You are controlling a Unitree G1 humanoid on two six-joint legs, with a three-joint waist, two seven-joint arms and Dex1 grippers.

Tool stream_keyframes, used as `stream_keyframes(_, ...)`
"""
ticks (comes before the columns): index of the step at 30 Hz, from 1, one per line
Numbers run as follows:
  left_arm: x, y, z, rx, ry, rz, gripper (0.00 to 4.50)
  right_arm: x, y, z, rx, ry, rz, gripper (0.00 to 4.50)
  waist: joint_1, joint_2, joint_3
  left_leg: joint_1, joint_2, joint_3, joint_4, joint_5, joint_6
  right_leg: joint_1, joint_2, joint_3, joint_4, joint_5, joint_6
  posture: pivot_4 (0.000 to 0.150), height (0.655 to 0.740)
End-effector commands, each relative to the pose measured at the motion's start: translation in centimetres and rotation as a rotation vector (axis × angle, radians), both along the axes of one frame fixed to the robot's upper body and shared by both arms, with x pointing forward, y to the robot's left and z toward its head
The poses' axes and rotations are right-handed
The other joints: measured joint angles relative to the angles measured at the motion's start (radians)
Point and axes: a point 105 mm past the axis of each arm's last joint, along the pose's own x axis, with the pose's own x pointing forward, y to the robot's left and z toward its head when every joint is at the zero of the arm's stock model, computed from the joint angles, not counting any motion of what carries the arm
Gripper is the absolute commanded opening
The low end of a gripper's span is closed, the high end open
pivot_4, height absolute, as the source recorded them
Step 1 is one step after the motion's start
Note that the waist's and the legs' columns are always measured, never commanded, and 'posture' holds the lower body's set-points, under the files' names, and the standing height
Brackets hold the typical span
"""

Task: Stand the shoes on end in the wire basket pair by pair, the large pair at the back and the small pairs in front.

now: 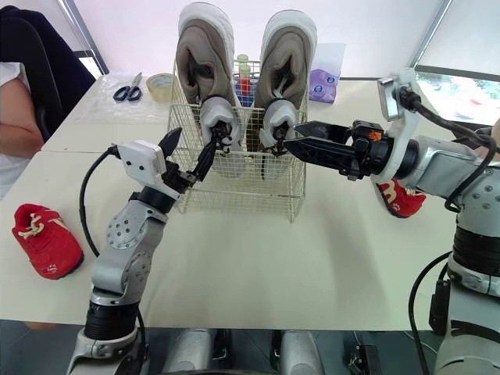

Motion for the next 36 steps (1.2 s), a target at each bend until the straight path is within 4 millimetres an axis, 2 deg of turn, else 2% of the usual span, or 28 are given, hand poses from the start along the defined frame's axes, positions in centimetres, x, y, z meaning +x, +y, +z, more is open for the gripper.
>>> stream_keyframes(1,-1.4,-0.2,1.1,0.020,-0.033,-0.036,3.97,-0.2,0.1,0.9,0.010,-0.048,0.009,4.50,0.000,0.000,0.000,0.000,0.000,0.000,0.000,0.000,0.000,0.000,0.000,0.000,0.000,0.000,0.000,0.150,0.7357)
stream_keyframes(4,-1.9,-0.2,1.1,0.048,-0.018,-0.050,3.97,-0.2,0.0,0.8,0.009,-0.048,0.011,4.50,0.000,0.000,0.000,0.000,0.000,0.000,0.000,0.000,0.000,0.000,0.000,0.000,0.000,0.000,0.000,0.150,0.7357)
stream_keyframes(9,-3.1,-0.2,2.2,0.054,-0.004,-0.099,3.97,-0.3,-0.1,0.5,-0.004,-0.036,0.016,4.50,0.000,0.000,0.000,0.000,0.000,0.000,0.000,0.000,0.000,0.000,0.000,0.000,0.000,0.000,0.000,0.150,0.7357)
stream_keyframes(12,-4.6,-0.4,2.4,0.113,0.024,-0.173,3.97,-0.4,-0.4,0.3,-0.008,-0.025,0.021,4.50,-0.001,0.000,0.000,0.000,0.000,0.000,0.000,0.000,0.000,0.000,0.000,0.000,0.000,0.000,0.000,0.150,0.7357)
stream_keyframes(15,-6.0,-0.1,3.1,0.197,0.046,-0.240,3.97,-0.2,-1.1,0.3,-0.017,-0.025,0.003,4.50,-0.001,0.000,0.000,0.000,0.000,0.000,0.000,0.000,0.000,0.000,0.000,0.000,0.000,0.000,0.000,0.150,0.7357)
stream_keyframes(17,-6.3,0.6,4.1,0.222,0.063,-0.276,3.97,0.3,-1.9,0.4,-0.025,-0.037,-0.040,4.50,0.000,0.000,0.000,0.000,0.000,0.000,0.000,0.000,0.000,0.000,0.000,0.000,0.000,0.000,0.000,0.150,0.7357)
stream_keyframes(18,-6.5,0.9,4.5,0.235,0.070,-0.314,4.24,0.5,-2.3,0.5,-0.027,-0.042,-0.062,4.50,0.000,0.000,0.000,0.000,0.000,0.000,0.000,0.000,0.000,0.000,0.000,0.000,0.000,0.000,0.000,0.150,0.7357)
stream_keyframes(19,-6.7,1.7,5.1,0.237,0.089,-0.355,4.49,0.8,-3.1,0.6,-0.039,-0.044,-0.100,4.50,0.000,0.000,0.000,0.000,0.000,-0.001,0.000,0.000,0.000,0.000,0.000,0.000,0.000,0.000,0.000,0.150,0.7357)
stream_keyframes(22,-7.8,3.4,5.2,0.253,0.214,-0.494,4.49,1.8,-5.5,0.0,-0.125,-0.053,-0.244,4.50,-0.001,0.001,0.001,0.000,0.000,0.000,0.000,0.000,0.000,0.000,0.000,0.000,-0.001,0.000,0.000,0.150,0.7357)
stream_keyframes(23,-8.4,3.7,4.5,0.265,0.282,-0.547,4.49,2.3,-6.4,0.1,-0.140,-0.071,-0.317,4.50,-0.001,0.001,0.001,0.000,0.000,0.000,-0.001,0.000,0.000,0.000,0.000,0.000,-0.001,-0.001,0.000,0.150,0.7357)
stream_keyframes(28,-9.6,3.5,3.1,0.238,0.410,-0.656,4.49,3.2,-10.1,0.4,-0.138,-0.120,-0.531,4.50,0.001,0.002,0.001,0.000,-0.001,0.001,-0.001,0.000,-0.001,-0.001,0.000,0.000,-0.002,-0.001,0.001,0.150,0.7357)
stream_keyframes(30,-10.3,2.6,2.0,0.239,0.452,-0.723,4.49,3.5,-12.4,-0.8,-0.182,-0.126,-0.680,4.50,0.006,0.002,0.001,0.000,-0.001,0.000,-0.001,0.000,-0.001,0.000,0.000,0.000,-0.002,-0.001,0.001,0.150,0.7357)
stream_keyframes(32,-10.8,1.8,0.9,0.252,0.485,-0.766,4.49,3.1,-13.9,-2.7,-0.248,-0.133,-0.783,4.50,0.009,0.002,0.001,0.000,-0.001,0.000,-0.001,0.000,-0.001,0.000,-0.001,0.000,-0.002,-0.001,0.001,0.150,0.7357)
stream_keyframes(34,-11.2,1.1,0.0,0.260,0.510,-0.806,4.49,2.4,-15.2,-5.1,-0.327,-0.146,-0.858,4.50,0.008,0.002,0.001,0.000,-0.001,0.000,-0.001,0.000,-0.001,0.000,-0.001,0.000,-0.003,-0.001,0.001,0.150,0.7357)
stream_keyframes(36,-11.5,0.6,-0.5,0.238,0.522,-0.846,4.49,1.5,-17.1,-6.9,-0.325,-0.155,-0.993,4.50,0.003,0.002,0.001,0.000,-0.001,0.000,-0.002,0.000,-0.001,0.000,-0.001,0.001,-0.003,-0.001,0.001,0.150,0.7357)
